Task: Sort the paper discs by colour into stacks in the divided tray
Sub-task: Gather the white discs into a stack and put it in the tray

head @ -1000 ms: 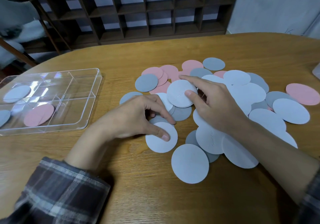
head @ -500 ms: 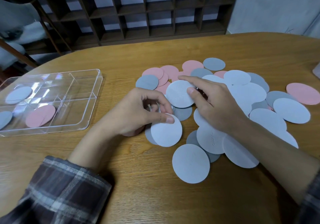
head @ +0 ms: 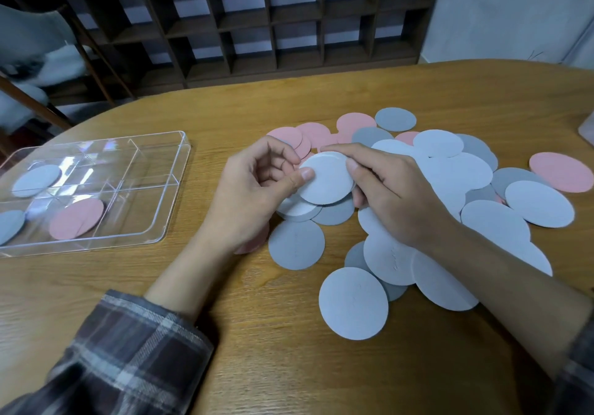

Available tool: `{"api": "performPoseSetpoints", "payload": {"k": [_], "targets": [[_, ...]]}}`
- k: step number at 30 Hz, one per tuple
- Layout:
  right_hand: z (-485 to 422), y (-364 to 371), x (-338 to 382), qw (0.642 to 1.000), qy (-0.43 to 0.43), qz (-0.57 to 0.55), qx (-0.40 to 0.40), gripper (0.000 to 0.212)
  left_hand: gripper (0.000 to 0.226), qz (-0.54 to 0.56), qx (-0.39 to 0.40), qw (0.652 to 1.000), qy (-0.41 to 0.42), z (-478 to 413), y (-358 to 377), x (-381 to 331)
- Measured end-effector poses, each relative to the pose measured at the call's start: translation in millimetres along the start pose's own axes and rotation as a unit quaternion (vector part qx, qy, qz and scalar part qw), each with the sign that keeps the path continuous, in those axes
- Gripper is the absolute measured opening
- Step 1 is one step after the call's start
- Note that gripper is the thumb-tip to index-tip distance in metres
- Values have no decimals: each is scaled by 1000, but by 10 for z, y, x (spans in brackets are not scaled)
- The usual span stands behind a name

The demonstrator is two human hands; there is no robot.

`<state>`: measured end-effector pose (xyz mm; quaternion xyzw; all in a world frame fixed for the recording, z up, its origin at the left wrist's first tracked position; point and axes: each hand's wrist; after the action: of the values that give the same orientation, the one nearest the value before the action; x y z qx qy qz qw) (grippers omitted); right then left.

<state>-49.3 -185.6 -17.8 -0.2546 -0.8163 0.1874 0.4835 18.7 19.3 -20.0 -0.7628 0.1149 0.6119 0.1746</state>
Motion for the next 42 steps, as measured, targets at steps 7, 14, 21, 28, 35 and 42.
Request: {"api": "performPoseSetpoints", "payload": {"k": [7,14,21,28,35,42], "targets": [[0,37,-2,999,-25,13,21,30,13,-40,-31,999,-5,-4,16,32],[-15,28,-112,988,-70,136,8,46,7,-159,-57,985,36,10,-31,29],[-26,11,-129,991,-43,124,21,36,12,-226,-75,968,84,64,-1,14],[-26,-35,-180,993,-1,121,-15,17,45,-404,8,913,54,-1,-158,104],[-26,-50,-192,992,18,119,-35,23,65,-429,46,900,53,-11,-204,105],[-41,-32,-186,993,29,111,-37,34,36,-384,49,919,78,28,-182,36]]}}
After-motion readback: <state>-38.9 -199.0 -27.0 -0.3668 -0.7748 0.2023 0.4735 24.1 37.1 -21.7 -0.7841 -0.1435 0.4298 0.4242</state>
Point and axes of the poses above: each hand's wrist, its own z-axis away from the middle knuckle, its own y-axis out of the palm, x = y × z, and after that the axes turned 5 degrees about -y, right-handed
